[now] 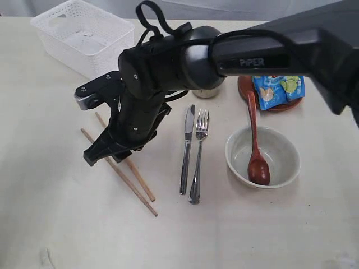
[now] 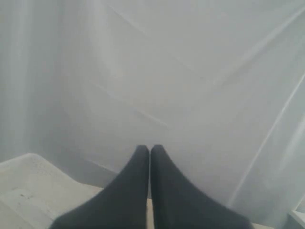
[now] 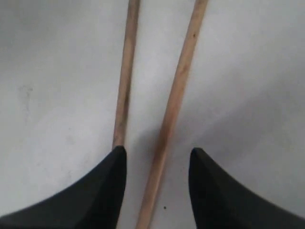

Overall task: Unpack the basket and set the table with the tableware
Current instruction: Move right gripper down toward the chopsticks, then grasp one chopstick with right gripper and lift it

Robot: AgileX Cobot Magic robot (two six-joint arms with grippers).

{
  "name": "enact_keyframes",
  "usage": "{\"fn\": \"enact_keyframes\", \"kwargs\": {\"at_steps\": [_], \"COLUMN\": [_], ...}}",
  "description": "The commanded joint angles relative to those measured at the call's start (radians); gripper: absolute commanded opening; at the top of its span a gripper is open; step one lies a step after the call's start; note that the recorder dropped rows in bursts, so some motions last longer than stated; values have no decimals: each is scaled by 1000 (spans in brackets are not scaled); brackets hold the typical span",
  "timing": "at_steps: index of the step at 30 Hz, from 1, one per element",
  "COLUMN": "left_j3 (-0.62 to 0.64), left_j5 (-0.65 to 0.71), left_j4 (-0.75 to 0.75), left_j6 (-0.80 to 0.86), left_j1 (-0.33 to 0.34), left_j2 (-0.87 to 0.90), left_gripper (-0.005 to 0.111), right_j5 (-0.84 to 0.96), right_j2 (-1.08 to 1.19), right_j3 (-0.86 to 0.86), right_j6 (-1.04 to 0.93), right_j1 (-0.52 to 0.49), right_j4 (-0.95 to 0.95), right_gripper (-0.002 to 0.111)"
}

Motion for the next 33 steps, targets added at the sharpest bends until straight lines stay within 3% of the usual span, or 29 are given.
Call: {"fn": "enact_keyframes", "kwargs": {"at_steps": [1,15,17,21,23,33], "left_j3": [4,4,4,4,4,4], "left_j5": [0,6,6,6,6,10], "left_j4": [-2,3,3,3,3,2], "left_j6": [-12,-19,-19,-19,-19,-19], "left_j1": [1,1,1,1,1,1], "left_j2": [-5,-5,-5,-5,-5,-5], "left_gripper": [1,1,1,1,1,1], "right_j5": [-4,-25,-20,15,30,142], "right_j2": [34,90,90,90,90,86], "right_j3": [-30,-37,-37,-37,-37,-73], "right_j6": [5,114,114,92,86,246], "right_j1": [0,2,9,35,51,79], "right_j4": [-11,-109,-122,-138,-146,-342], "right_gripper": [41,41,34,7,-1,0]}}
